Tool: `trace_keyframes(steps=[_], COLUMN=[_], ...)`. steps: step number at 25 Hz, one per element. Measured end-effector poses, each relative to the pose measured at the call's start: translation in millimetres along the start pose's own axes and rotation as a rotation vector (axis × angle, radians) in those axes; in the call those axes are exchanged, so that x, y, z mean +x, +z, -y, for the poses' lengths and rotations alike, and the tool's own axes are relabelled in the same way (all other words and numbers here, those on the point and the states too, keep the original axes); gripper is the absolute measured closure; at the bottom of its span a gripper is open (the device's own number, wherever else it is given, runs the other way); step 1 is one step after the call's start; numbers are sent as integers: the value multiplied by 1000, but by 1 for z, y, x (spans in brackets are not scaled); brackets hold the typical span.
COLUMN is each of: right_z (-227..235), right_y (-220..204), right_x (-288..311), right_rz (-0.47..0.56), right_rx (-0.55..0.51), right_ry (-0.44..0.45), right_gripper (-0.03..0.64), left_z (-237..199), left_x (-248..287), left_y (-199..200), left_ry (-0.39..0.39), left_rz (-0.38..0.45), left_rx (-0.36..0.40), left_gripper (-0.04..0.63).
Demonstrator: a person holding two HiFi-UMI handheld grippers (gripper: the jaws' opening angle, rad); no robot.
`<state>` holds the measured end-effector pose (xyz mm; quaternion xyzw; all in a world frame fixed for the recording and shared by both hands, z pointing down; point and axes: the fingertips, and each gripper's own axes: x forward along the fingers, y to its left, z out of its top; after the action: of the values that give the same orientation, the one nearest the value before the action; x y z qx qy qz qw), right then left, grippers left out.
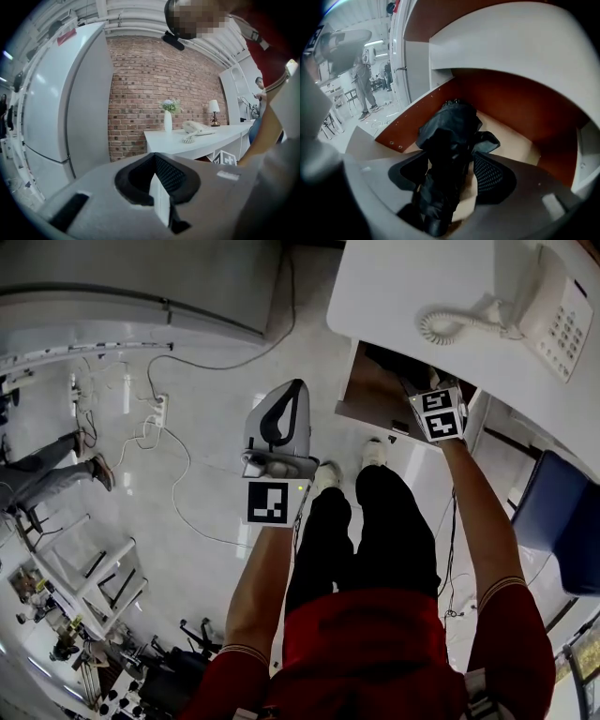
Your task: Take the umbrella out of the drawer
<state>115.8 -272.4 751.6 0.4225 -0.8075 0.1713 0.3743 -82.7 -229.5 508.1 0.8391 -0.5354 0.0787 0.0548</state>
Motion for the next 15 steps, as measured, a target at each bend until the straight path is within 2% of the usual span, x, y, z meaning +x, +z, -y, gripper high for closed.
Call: trace_keyframes(steps=[15], right_z=[-3], right_y=[-10], right_x=[38], right_rz=[-71], right_rx=[21], right_ry=[10], right_gripper=[284], left_z=[-23], left_x=[-4], left_y=[-18], left_ry=[30], left_rz=[-30], left_rx=[-16], left_gripper=[589])
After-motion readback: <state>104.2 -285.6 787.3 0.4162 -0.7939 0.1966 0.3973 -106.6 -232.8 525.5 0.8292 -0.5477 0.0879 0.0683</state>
